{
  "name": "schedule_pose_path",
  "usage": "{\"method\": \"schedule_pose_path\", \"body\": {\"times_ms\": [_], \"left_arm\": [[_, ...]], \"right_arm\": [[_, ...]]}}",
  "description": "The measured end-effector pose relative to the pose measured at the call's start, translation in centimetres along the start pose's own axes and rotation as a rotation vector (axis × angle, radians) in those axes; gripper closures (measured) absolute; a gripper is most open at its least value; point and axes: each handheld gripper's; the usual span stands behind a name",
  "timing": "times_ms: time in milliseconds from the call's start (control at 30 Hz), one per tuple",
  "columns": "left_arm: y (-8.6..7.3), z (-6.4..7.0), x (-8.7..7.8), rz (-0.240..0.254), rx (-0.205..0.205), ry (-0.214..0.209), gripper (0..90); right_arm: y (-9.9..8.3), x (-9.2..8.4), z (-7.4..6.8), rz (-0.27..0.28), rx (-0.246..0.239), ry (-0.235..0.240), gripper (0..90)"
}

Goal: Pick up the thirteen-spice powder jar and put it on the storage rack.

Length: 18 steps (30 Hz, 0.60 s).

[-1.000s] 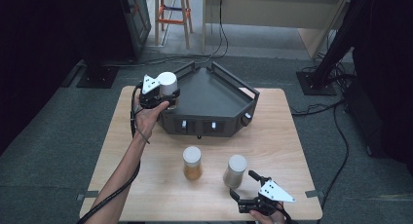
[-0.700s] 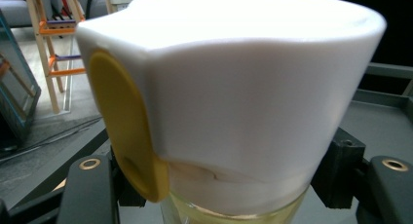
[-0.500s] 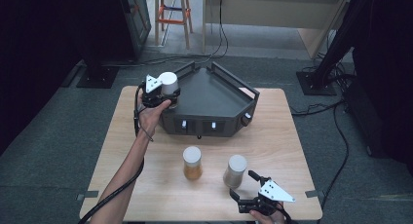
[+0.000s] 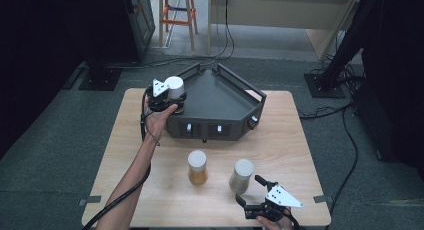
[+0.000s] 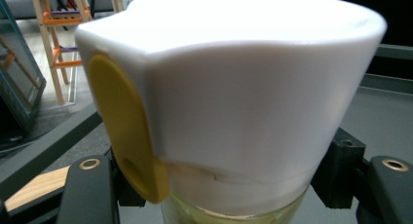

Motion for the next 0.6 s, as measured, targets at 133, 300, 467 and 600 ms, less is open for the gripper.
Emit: {"method": "schedule_pose_path", "body": {"times_ms": [133,300,467,600], "left_arm": [[-0.29,0.0,0.08,0.009,-0.009,-0.002,30.3],[-0.38,-0.13,0.11,0.01,-0.013,-0.003,30.2],[-0.46,0.0,0.06,0.018,-0.002,0.008,29.2],[-0.34,0.0,-0.01,0.008,-0.001,0.015,21.2]], "right_arm": [[0.0,-0.01,-0.02,0.001,-0.001,0.001,1.4],[0.0,-0.01,-0.02,0.0,-0.001,0.001,1.4],[0.0,-0.01,-0.03,0.0,-0.001,0.002,1.4],[0.01,0.0,-0.06,0.0,-0.001,0.003,1.4]]}}
Point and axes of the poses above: each handheld gripper's, and its own axes: x roughly forward along the jaws, y roughly out of its top, z roughly to its right, and after that the axes turned 14 degrees about y, right-handed
